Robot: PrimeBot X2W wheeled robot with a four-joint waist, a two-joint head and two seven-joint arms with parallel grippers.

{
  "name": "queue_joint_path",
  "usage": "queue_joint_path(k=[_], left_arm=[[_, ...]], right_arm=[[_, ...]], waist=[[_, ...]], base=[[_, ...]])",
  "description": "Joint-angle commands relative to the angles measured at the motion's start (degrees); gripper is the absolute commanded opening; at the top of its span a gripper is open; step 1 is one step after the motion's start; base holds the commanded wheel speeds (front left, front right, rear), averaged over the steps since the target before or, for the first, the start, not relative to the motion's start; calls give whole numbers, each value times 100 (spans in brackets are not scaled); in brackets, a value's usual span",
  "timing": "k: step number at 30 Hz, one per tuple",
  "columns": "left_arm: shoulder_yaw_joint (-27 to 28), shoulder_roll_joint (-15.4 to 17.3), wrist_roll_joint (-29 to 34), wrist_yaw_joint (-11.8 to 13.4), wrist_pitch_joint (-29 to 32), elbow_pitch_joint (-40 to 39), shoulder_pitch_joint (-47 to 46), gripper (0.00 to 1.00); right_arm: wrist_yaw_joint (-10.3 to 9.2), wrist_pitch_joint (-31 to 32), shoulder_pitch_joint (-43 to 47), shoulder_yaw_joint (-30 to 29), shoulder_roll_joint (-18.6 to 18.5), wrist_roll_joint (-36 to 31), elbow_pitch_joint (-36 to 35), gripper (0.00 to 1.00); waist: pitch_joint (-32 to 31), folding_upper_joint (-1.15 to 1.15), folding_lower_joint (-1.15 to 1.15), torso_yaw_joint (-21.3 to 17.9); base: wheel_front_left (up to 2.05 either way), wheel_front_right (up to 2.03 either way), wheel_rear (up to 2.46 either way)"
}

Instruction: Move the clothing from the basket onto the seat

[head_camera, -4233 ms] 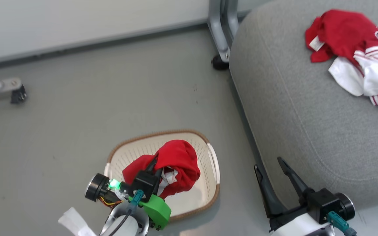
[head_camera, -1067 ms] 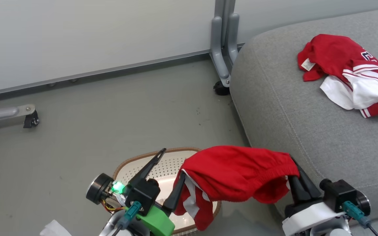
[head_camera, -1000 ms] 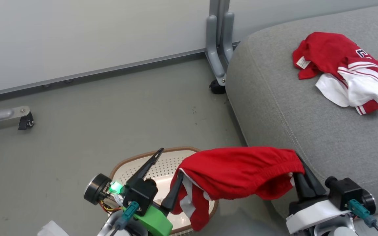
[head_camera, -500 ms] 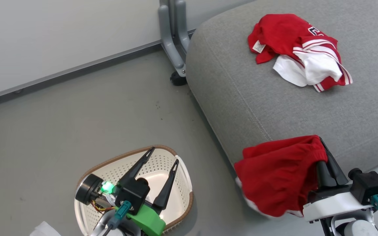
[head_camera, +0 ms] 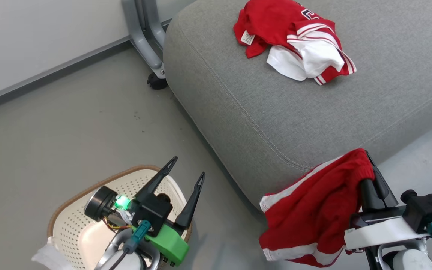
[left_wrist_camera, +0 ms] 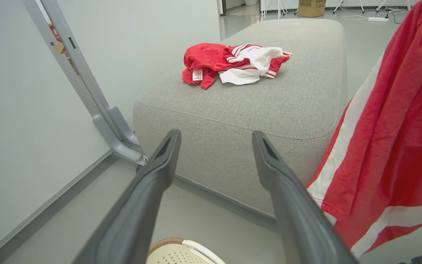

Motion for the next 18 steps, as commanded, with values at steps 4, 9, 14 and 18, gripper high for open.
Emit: queue_joint_path(k=[4,9,14,18], left_arm=[[-70,104,104,-80,128,-102,-216,100],[-217,190,227,-249,406,-323,-509,100],[-316,276,370,-393,706,-629,-828,100],[-330,323,474,-433,907,-910,-1092,100]], right_arm=[[-8,-18,-381,-6,29,380,-243,0],[-8,-18,-1394,-166,-389,705,-556,0],[-7,-18,-2854,-583,-982,932,-719,0],[-8,-18,-4227,-985,-1867,773,-607,0]], waist=[[405,0,0,-159],[1006,0,0,-50],[1784,0,0,159],[2421,0,0,443]], base=[[0,0,0],[0,0,0],[0,0,0],[0,0,0]])
